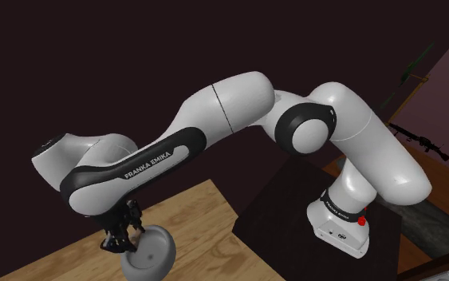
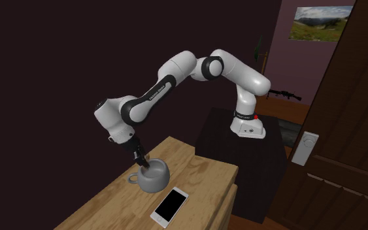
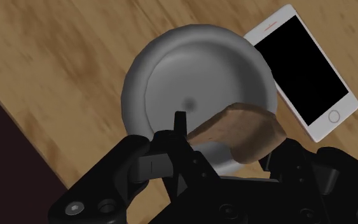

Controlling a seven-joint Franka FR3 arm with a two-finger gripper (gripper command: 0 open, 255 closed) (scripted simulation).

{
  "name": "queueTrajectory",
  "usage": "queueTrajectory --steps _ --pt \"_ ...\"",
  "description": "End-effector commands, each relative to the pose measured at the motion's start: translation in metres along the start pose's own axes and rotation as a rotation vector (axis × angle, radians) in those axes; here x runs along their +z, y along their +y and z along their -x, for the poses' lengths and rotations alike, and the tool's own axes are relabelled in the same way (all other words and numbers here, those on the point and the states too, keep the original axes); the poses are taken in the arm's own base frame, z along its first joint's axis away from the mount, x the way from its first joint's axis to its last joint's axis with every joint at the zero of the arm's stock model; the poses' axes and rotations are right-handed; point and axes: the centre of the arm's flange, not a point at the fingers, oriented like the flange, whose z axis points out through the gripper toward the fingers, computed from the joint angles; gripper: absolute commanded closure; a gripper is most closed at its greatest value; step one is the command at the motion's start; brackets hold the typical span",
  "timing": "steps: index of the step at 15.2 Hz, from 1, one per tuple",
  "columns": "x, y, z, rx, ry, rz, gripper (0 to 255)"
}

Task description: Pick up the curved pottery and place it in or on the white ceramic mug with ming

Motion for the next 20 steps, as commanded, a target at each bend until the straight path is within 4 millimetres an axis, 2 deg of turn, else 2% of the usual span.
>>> queueTrajectory --steps 1,8,9,14,18,20 --pt "0.009 0.002 -0.004 0.0 0.0 0.0 255" --pt "0.009 0.002 -0.004 0.0 0.0 0.0 255" --pt "0.009 0.002 -0.004 0.0 0.0 0.0 0" --pt "0.009 0.002 -0.004 0.0 0.0 0.0 0" --pt "-0.041 0.002 -0.004 0.0 0.0 0.0 0" --pt "-0.041 0.002 -0.003 0.0 0.0 0.0 0"
